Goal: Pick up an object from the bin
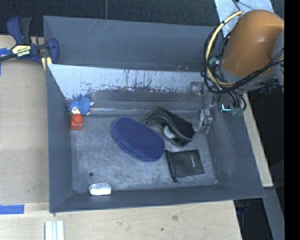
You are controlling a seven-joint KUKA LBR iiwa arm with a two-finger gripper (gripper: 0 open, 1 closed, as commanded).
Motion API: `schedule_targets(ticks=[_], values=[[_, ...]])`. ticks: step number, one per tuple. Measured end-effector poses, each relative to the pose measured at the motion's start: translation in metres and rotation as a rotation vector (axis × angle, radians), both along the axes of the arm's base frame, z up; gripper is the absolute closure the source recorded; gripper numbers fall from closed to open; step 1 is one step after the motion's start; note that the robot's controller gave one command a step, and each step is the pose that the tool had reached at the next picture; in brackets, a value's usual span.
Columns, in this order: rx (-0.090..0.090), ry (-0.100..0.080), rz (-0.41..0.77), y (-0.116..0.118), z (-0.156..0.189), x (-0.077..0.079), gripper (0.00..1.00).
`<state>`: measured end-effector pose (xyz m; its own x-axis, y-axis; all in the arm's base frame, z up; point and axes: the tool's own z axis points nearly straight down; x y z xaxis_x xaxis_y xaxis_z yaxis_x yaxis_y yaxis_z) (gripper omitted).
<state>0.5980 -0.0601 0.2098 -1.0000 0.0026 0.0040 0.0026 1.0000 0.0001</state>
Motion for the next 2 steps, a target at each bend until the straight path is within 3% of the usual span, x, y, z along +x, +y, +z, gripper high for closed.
schedule_targets(ticks=[1, 2], values=[[-0.001, -0.003, -0.316, 0.053, -0.141, 0.008, 0.00], [0.000, -0.012, -0.349, 0.053, -0.107, 0.018, 0.00]])
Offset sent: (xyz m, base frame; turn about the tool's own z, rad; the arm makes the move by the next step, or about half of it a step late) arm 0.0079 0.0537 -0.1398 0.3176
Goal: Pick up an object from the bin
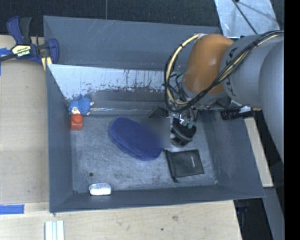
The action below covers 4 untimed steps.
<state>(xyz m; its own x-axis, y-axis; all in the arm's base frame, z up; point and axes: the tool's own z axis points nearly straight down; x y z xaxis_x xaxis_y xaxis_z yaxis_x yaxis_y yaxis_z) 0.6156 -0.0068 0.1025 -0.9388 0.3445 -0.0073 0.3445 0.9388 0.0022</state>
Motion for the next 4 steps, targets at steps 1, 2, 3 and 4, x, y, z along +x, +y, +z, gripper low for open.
schedule_targets(ticks=[1, 2, 3, 4], values=[[0.001, 0.002, -0.258, -0.002, 0.013, 0.008, 0.00], [0.001, 0.012, -0.374, -0.015, -0.034, 0.004, 0.00], [0.001, 0.011, -0.371, -0.015, -0.034, 0.004, 0.00], [0.003, 0.007, -0.369, -0.014, -0.032, 0.005, 1.00]])
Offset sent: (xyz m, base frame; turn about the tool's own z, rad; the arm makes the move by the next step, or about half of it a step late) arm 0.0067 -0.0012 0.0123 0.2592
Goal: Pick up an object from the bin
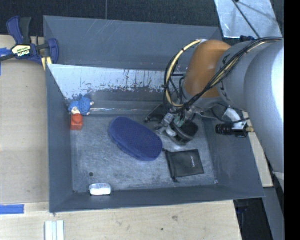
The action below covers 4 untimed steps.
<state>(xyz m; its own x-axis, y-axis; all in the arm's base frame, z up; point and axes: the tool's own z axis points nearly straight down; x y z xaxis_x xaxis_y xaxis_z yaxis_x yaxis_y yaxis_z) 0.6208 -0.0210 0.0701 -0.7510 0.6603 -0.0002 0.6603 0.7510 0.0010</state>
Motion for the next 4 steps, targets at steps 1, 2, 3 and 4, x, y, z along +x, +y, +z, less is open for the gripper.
schedule_targets(ticks=[1, 2, 3, 4], values=[[-0.002, 0.004, 0.003, -0.001, 0.027, -0.001, 1.00], [-0.001, 0.001, 0.006, -0.002, 0.074, -0.002, 1.00], [-0.001, 0.004, 0.009, -0.002, 0.078, -0.003, 1.00], [-0.002, 0.004, 0.010, -0.003, 0.081, -0.005, 1.00]])
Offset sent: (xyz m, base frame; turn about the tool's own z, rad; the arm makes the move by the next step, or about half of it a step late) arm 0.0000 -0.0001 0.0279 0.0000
